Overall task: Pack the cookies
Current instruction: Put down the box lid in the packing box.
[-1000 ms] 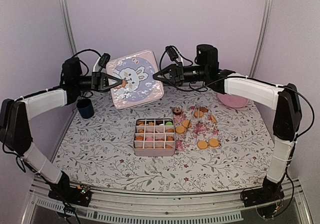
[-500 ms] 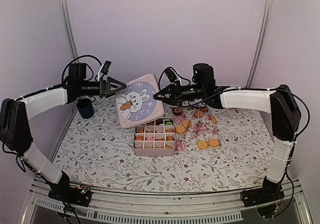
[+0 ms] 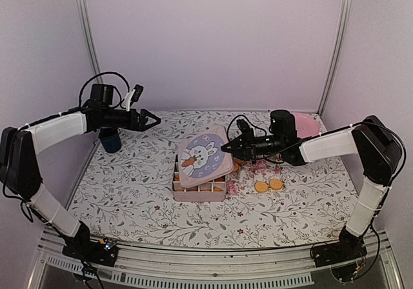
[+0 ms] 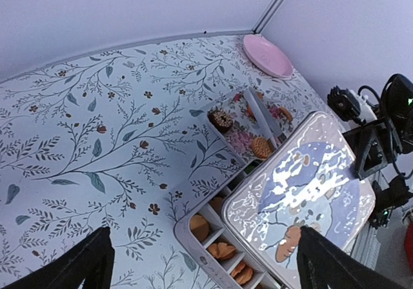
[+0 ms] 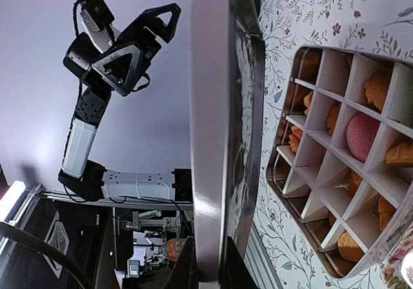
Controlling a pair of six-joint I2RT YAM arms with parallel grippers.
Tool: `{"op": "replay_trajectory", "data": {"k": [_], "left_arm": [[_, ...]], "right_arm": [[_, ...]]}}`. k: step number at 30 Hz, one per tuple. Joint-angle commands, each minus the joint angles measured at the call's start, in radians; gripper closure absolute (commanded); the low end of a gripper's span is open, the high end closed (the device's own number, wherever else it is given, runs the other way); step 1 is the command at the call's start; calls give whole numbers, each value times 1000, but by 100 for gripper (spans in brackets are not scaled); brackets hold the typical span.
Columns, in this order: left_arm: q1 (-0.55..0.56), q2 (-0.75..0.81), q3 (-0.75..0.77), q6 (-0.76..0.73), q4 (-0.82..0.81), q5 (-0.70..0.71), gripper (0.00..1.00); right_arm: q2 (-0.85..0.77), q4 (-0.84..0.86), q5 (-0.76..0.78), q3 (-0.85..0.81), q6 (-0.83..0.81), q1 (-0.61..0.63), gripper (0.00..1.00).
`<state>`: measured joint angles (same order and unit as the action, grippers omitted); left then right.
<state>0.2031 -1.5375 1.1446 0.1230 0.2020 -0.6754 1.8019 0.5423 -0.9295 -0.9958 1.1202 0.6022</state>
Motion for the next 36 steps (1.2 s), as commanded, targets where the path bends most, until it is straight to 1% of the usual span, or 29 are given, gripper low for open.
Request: {"op": "replay_trajectory", "data": {"k": [1,6,11,24,28,31,35,36], "left_arm": [[14,5,-40,-118,21,76,1],[49,-15,-90,-228,34,132,1],[78,-41,-95,-294,74,136,1],[136,-74,-123,-376,94,168,1],[144,-88,-128,-381,100,176,1],[149,-94,-138,-396,99,187,1],[159,-108,-146,-406,99,220,1],[161,-113,-148,-407,99,221,1]], "right_arm": [[-18,241,-15,63,130,5,100],[30,383,-23,85,220,5,100],[80,474,-31,79,284,6,100],[165,479,-21,72,277,36,100],[180,462,-15,76,249,36,100],[183,418,-8,77,215,36,95],[182,378,14,88,170,34,84],[182,375,19,88,160,35,82]]}}
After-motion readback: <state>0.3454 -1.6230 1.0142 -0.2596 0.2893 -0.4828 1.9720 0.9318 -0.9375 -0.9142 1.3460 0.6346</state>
